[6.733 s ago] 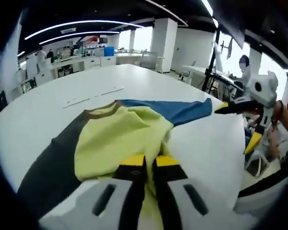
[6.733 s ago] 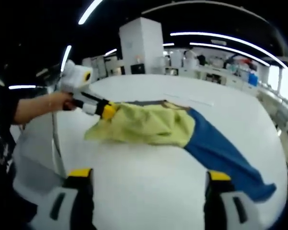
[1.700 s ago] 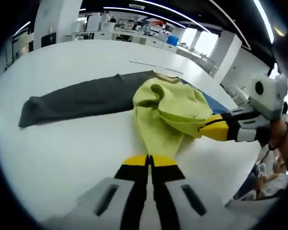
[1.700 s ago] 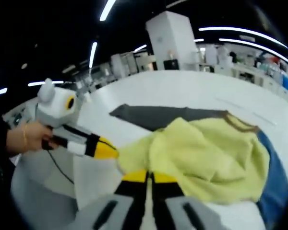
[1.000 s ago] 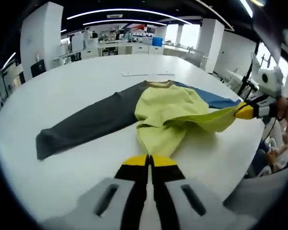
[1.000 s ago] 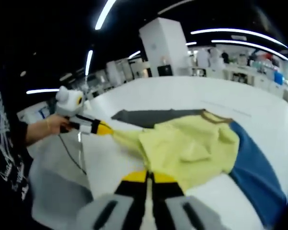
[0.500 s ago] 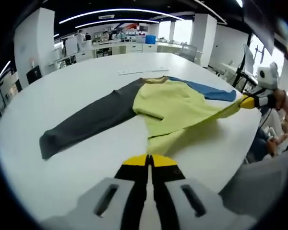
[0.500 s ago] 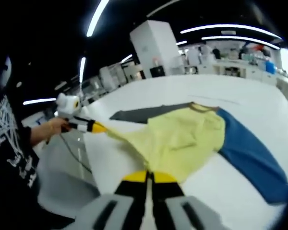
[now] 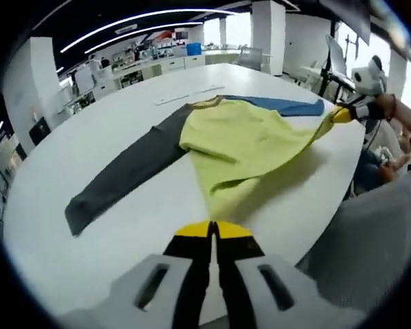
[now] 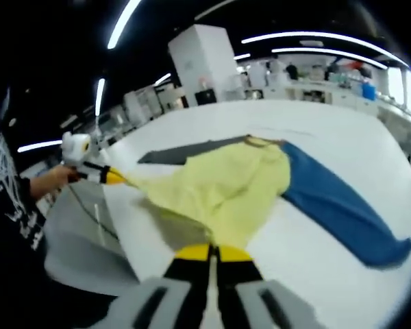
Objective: Fold the garment on the visible template until the final outline fits inside the template.
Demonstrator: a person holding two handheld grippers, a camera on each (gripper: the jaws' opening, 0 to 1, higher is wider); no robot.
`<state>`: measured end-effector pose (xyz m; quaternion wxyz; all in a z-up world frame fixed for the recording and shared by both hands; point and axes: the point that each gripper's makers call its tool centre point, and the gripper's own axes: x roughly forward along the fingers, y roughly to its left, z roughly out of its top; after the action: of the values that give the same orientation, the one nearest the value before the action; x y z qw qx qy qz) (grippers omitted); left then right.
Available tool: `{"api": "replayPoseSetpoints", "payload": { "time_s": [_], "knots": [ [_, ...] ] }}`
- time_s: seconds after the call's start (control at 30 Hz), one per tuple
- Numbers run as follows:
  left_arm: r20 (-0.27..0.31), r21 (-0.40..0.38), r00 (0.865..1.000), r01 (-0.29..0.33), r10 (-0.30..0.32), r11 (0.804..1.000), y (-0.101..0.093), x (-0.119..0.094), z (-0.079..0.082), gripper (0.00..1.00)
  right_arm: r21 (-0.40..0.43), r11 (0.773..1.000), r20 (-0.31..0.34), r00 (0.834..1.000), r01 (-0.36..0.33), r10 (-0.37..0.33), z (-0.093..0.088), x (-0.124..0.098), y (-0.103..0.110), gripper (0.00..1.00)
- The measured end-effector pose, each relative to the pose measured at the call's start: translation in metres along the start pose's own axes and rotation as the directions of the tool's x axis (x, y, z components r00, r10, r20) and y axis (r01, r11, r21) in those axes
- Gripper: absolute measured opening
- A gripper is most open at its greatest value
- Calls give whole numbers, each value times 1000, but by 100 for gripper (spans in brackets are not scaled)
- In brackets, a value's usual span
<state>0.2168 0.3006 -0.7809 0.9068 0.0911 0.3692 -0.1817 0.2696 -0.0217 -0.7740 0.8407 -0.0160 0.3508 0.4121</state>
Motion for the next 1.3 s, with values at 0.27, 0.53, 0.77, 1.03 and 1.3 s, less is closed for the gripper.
{"api": "replayPoseSetpoints", "payload": {
  "time_s": [0.27,0.53,0.77,1.03,1.3],
  "knots": [
    [-38,-17,999,-7,6,1000,0,-4,-10,0,10,999,-46,998,54,-53,-21,-9,-15,0],
    [-109,-20,993,46,-48,999,-16,-8,-28,0,-41,997,-120,990,65,-70,-43,-8,-13,0],
    [-164,20,984,74,-70,997,-33,-7,-44,0,-71,997,-177,983,41,-53,-59,-6,0,0],
    [-195,17,979,62,-57,998,-23,-4,-57,0,-142,989,-190,980,30,-57,-75,-9,-7,0],
    [-201,17,977,74,-69,997,-26,-2,-64,0,-103,993,-167,983,53,-70,-86,-11,-12,0]
  ]
}}
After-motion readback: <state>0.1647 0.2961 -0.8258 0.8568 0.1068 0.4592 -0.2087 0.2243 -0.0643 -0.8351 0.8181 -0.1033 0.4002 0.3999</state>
